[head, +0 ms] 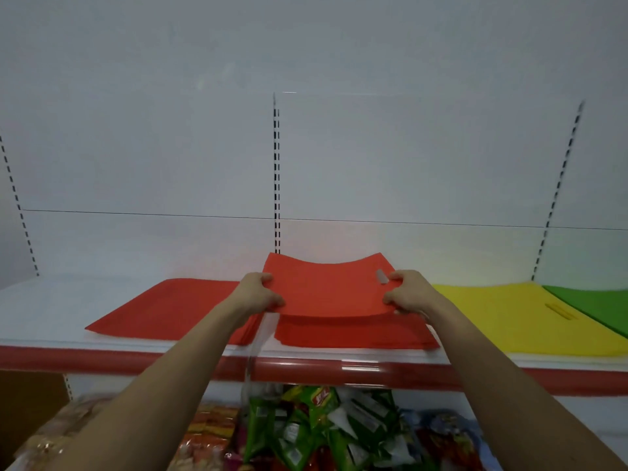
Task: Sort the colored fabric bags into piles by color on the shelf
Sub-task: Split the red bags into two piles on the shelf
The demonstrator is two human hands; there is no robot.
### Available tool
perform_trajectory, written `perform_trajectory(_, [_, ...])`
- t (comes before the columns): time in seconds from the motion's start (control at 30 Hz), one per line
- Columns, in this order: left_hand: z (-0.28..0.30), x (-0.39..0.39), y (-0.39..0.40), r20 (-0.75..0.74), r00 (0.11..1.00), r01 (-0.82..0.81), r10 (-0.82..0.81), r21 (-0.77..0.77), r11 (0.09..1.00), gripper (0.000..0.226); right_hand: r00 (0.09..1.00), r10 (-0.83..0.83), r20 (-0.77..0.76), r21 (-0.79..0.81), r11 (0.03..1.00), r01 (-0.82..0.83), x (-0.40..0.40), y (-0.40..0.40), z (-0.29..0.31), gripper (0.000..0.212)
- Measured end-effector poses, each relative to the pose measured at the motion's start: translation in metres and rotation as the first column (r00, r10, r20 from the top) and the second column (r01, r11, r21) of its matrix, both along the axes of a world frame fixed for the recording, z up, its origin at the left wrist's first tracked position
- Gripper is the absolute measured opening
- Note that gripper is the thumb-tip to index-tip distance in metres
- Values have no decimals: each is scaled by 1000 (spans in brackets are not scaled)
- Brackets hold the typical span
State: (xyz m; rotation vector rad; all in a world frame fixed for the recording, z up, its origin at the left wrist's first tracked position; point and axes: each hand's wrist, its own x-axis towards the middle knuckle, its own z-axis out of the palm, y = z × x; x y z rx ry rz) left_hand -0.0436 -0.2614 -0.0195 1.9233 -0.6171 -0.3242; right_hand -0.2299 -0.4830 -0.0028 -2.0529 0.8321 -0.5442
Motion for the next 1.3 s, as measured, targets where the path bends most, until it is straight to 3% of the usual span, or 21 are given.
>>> perform_trajectory(0.17, [-22, -17, -29, 68, 997, 21, -30, 134, 991, 80, 997, -18, -75, -32, 999, 16, -13, -25, -25, 35])
perform_trajectory(0.23, [-31, -17, -36, 167, 986, -28, -20, 278, 960, 83, 995, -41, -91, -77, 996, 34, -14, -32, -34, 27])
perform_trajectory(0.3, [-40, -18, -40, 260, 965, -93, -26, 436, 895, 84, 992, -50, -115, -111, 993, 37, -12, -41, -46, 26])
perform_trajectory(0.43, [-56, -27, -43, 370, 923, -132, -103, 558, 819, 69, 977, -62, -204, -167, 986, 28, -11, -50, -61, 32])
perform_trajectory(0.53, [-58, -29, -42, 458, 883, -200, -101, 562, 803, 67, 944, -189, -271, -301, 948, 104, -12, -52, -67, 49])
perform_trajectory(0.63, [-52, -25, -36, 496, 863, -216, -95, 533, 818, 67, 936, -262, -234, -343, 923, 173, -11, -51, -59, 55])
perform_trajectory(0.8, [-30, -10, -16, 574, 814, -254, -84, 482, 839, 60, 985, -167, -39, -285, 947, 149, 6, -41, -33, 43])
perform_trajectory(1.0, [-10, 16, 27, 614, 789, -290, -19, 401, 869, 42, 994, -71, 86, -316, 944, 95, 35, 15, 2, 23])
perform_trajectory(1.3, [8, 97, 129, 576, 806, -347, 133, 278, 896, 27, 998, 18, 54, -402, 916, 5, 112, 117, 10, 21])
